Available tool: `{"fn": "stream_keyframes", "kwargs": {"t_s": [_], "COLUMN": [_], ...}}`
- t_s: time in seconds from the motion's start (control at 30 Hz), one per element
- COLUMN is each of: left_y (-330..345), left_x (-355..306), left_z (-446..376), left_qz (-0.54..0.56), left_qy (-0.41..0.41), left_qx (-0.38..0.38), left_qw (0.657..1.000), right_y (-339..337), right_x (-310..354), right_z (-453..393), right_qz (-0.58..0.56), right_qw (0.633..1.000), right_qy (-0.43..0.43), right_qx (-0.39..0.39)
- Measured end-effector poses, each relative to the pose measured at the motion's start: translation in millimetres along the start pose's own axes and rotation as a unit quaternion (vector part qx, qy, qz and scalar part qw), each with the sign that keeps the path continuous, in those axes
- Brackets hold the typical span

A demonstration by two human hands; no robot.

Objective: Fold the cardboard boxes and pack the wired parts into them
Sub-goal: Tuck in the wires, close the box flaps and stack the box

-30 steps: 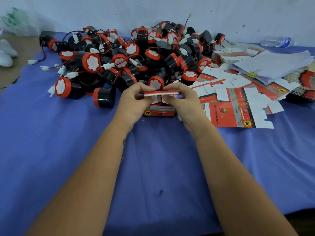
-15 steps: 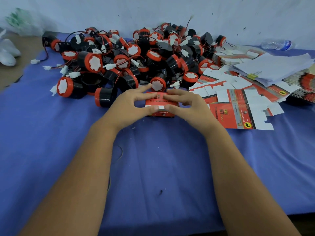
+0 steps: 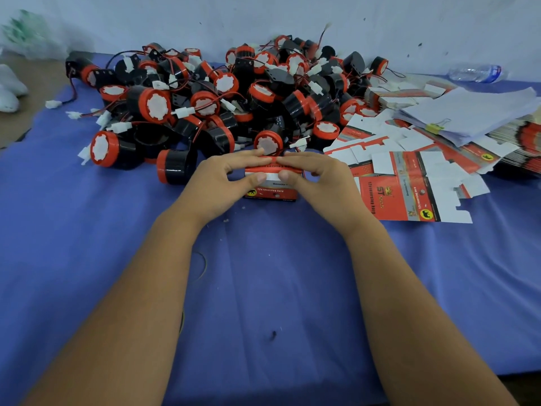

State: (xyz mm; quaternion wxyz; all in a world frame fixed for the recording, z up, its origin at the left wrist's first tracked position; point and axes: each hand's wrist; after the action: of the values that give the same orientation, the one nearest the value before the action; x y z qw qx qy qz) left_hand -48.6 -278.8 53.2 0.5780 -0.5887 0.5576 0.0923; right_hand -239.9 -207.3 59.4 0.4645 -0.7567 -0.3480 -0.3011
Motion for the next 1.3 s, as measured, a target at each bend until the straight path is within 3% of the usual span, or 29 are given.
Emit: {"fn": "stream_keyframes", "kwargs": {"t_s": [0.2,0.6,0.8,1.3], "left_y": [1.9,-1.1,0.0,-0.2], "left_x": [-1.1,1.4,3.0,0.5], "left_z": [-0.4,1.5,-1.0,-2.4], "left_qz": [0.029,0.109,0.119,0.115], "left_qy": [-0.011,-0.025,-0.028,-0.039], "left_qx": [-0.02,0.014,0.013,0.023], "left_qw": [0.999,0.994,0.992,0.992], "right_y": [4.2,5.9,-5.1,-5.9], "right_x": [3.0,8.7,12.4,9.6], "right_z": [1.6,4.0,5.5,5.8], "right_qz": [0.025,0.049,-0.077,-0.035], "right_qw": [0.999,0.997,0.997,0.999], "right_qy": [-0.024,-0.036,0.012,-0.007], "right_qx": [-0.027,-0.055,-0.003,0.015]}}
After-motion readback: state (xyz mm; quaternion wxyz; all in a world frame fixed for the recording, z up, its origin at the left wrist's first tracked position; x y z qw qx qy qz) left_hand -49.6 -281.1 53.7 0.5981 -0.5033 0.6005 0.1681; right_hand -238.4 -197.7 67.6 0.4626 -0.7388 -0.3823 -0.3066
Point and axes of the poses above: each hand's wrist, its own z-axis away from the middle knuckle, its own y-axis out of the palm, x = y × z, and after that the axes turned 6 degrees about -z, right-handed
